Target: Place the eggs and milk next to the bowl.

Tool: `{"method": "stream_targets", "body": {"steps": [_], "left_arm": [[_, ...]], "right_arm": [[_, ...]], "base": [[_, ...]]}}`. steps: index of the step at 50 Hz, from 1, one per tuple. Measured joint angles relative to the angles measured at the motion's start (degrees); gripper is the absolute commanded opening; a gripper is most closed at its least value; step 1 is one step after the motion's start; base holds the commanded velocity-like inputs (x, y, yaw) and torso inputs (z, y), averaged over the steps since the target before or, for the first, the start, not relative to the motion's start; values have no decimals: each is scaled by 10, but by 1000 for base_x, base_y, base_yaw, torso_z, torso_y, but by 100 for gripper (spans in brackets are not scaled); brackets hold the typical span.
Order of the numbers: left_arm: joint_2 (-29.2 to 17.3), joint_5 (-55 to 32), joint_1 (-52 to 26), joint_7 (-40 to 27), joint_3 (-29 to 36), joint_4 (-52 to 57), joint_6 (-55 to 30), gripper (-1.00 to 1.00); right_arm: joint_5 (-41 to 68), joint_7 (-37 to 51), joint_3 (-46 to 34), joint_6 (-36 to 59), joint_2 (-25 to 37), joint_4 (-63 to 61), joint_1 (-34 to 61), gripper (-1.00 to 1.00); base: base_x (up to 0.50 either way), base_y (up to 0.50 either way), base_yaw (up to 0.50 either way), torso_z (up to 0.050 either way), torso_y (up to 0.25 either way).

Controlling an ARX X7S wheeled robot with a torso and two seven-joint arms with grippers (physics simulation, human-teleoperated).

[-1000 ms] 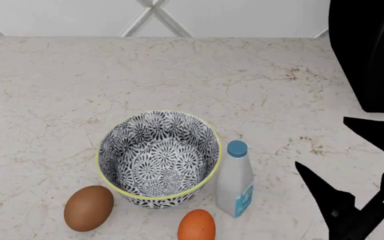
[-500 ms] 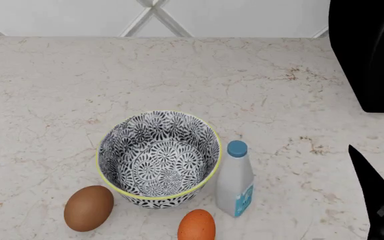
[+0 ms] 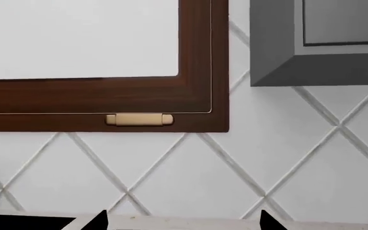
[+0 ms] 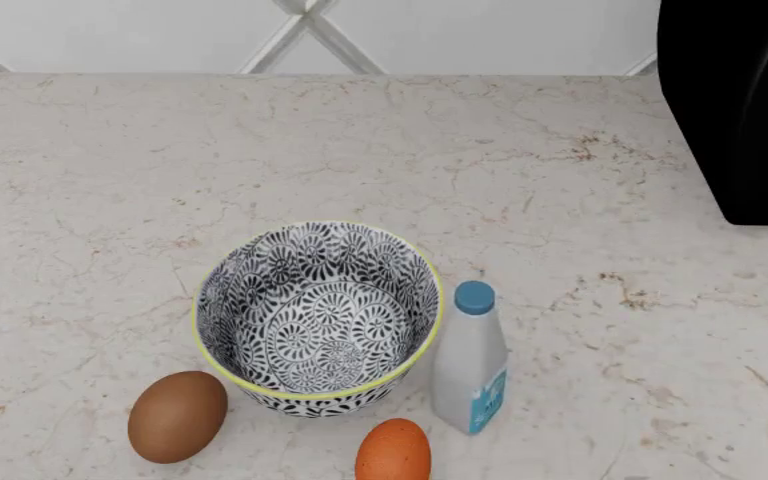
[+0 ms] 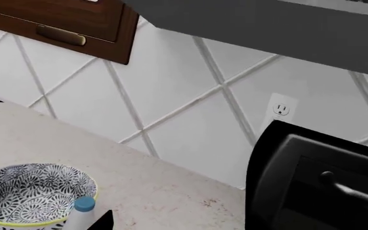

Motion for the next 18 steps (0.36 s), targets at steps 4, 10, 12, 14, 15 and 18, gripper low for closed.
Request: {"method": "stream_targets", "body": {"steps": [4, 10, 12, 14, 15, 18], "left_arm": [[15, -20, 33, 9, -57, 14, -4, 100], [41, -51, 79, 25, -141, 33, -7, 100], [52, -62, 95, 33, -169, 38, -8, 100], [64, -71, 110, 42, -197, 42, -8, 100], [70, -75, 117, 46, -210, 44, -8, 100], [87, -89, 138, 59, -249, 49, -7, 100]], "right_arm": [[4, -10, 45, 3, -32, -25, -30, 100], [13, -32, 109, -1, -87, -58, -72, 100], [15, -43, 128, -5, -108, -68, -85, 100], [18, -55, 146, -9, -129, -77, -97, 100], [19, -61, 154, -12, -139, -81, -103, 100], [24, -79, 180, -19, -169, -92, -120, 100]], "base": [[0, 0, 0, 0, 0], [0, 0, 0, 0, 0], [0, 0, 0, 0, 0], [0, 0, 0, 0, 0], [0, 0, 0, 0, 0], [0, 0, 0, 0, 0]]}}
